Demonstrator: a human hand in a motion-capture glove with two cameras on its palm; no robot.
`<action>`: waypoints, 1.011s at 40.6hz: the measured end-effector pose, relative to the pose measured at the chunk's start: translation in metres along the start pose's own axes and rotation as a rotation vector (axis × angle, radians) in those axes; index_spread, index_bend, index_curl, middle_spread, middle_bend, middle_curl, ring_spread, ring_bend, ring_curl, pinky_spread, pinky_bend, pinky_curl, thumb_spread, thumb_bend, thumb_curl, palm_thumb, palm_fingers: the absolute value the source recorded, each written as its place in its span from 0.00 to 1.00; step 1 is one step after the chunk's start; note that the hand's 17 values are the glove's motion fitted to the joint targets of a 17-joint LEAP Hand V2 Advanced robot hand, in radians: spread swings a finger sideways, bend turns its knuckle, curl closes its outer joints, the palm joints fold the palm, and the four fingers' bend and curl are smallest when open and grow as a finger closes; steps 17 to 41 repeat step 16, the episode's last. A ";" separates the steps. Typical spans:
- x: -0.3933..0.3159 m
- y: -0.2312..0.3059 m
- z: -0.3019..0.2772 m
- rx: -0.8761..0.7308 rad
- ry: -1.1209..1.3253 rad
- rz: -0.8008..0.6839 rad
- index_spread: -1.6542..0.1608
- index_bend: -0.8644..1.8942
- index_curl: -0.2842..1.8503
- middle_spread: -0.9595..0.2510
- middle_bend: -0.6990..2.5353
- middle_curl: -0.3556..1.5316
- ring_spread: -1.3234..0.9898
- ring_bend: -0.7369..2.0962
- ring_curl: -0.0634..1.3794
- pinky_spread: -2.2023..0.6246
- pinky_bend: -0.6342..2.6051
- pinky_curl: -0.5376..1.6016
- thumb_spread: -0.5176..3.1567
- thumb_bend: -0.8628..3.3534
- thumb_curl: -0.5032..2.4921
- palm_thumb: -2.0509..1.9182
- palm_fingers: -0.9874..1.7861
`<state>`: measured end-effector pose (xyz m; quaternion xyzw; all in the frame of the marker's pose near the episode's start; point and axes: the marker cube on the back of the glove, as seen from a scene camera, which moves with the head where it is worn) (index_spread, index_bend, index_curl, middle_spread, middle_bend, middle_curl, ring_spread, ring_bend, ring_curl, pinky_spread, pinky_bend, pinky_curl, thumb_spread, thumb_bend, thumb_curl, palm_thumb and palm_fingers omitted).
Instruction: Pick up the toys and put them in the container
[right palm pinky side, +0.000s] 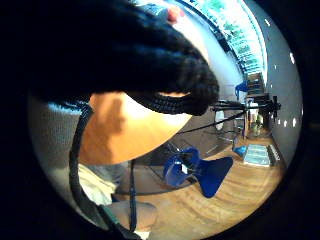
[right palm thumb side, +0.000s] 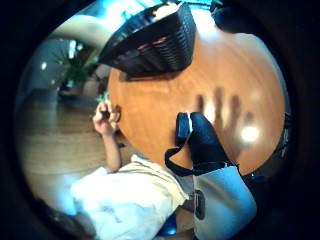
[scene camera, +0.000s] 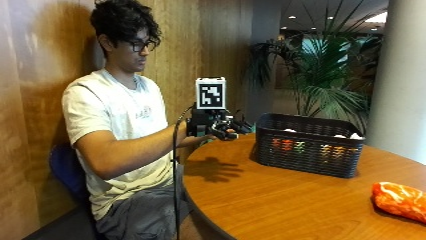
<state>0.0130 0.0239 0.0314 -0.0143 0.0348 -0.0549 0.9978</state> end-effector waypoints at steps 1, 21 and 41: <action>0.003 0.000 0.001 0.003 0.030 -0.013 0.74 0.40 0.38 0.81 0.26 0.34 0.58 0.36 0.34 0.80 0.49 0.40 0.52 0.20 0.30 0.58 0.35; -0.009 -0.001 -0.004 0.005 -0.083 0.025 0.74 0.40 0.38 0.81 0.27 0.33 0.58 0.36 0.34 0.80 0.49 0.40 0.52 0.20 0.30 0.58 0.35; -0.009 -0.001 -0.004 0.005 -0.083 0.025 0.74 0.40 0.38 0.81 0.27 0.33 0.58 0.36 0.34 0.80 0.49 0.40 0.52 0.20 0.30 0.58 0.35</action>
